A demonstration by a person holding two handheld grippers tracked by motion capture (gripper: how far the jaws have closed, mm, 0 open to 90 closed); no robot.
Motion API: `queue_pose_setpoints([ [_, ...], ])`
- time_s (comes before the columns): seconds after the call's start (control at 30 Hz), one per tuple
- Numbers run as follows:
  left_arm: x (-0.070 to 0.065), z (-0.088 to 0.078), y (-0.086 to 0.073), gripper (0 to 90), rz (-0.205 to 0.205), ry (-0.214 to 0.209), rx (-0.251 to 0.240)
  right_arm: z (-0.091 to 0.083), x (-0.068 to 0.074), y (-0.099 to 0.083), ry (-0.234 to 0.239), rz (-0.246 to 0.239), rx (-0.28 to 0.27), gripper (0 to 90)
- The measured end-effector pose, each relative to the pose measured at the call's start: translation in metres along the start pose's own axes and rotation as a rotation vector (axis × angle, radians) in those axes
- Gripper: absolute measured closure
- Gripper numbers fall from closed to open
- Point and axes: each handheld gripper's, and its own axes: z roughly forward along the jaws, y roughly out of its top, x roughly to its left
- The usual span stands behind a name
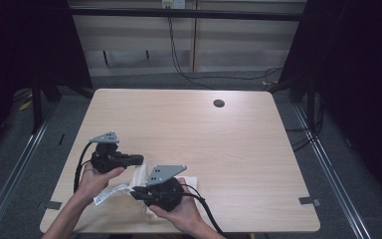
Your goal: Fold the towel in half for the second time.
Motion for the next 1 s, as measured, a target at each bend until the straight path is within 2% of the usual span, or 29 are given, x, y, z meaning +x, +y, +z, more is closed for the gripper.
queue_pose_setpoints([
  [0.07,-0.002,0.003,0.001,86.1,0.013,0.002,0.012,-0.001,-0.001,-0.002,0.002,0.005,0.002,84.8],
  [0.33,-0.010,0.019,0.005,86.1,0.018,-0.022,0.036,-0.013,-0.004,-0.016,0.001,0.042,-0.013,84.8],
  [0.43,-0.013,0.027,0.006,86.1,0.025,-0.034,0.049,-0.017,-0.005,-0.019,-0.002,0.042,-0.007,84.8],
  [0.57,-0.016,0.040,0.010,86.1,0.026,-0.049,0.060,-0.028,-0.011,-0.026,-0.006,0.063,-0.007,84.8],
  [0.7,-0.016,0.052,0.009,86.1,0.011,-0.053,0.070,-0.031,-0.016,-0.032,-0.014,0.073,0.006,84.8],
  [0.87,-0.017,0.059,0.009,86.0,0.007,-0.068,0.063,-0.035,-0.020,-0.039,-0.023,0.085,0.012,84.8],
  [1.0,-0.023,0.065,0.010,86.1,0.020,-0.059,0.066,-0.040,-0.018,-0.045,-0.033,0.088,0.003,84.8],
])
